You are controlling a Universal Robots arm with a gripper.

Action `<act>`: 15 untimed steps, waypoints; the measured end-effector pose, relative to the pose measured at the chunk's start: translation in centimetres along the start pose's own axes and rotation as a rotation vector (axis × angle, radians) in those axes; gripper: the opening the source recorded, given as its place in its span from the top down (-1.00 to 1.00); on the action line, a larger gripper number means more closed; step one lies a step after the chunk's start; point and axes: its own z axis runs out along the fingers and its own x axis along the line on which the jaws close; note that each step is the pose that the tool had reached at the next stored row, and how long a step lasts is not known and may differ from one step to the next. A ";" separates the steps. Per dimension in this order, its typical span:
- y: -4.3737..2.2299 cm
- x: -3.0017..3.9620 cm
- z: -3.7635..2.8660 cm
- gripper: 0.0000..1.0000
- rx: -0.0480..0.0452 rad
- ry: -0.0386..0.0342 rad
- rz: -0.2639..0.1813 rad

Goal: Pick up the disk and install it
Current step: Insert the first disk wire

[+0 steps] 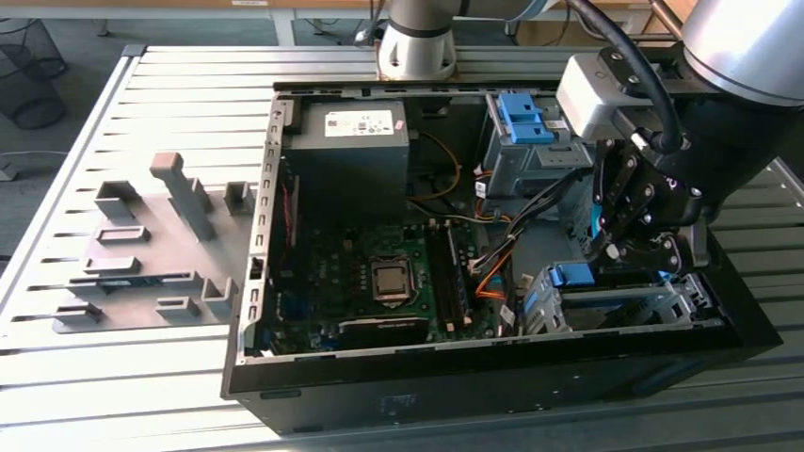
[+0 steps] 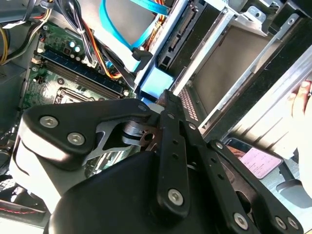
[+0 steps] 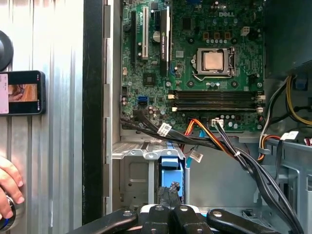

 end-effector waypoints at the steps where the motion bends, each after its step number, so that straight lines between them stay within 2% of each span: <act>1: 0.00 0.00 -0.01 0.79 0.0000 -0.0006 0.000; 11: 0.00 0.00 0.00 0.79 0.0000 -0.0085 -0.001; 15: -0.01 0.00 0.00 0.79 -0.0001 -0.0090 -0.001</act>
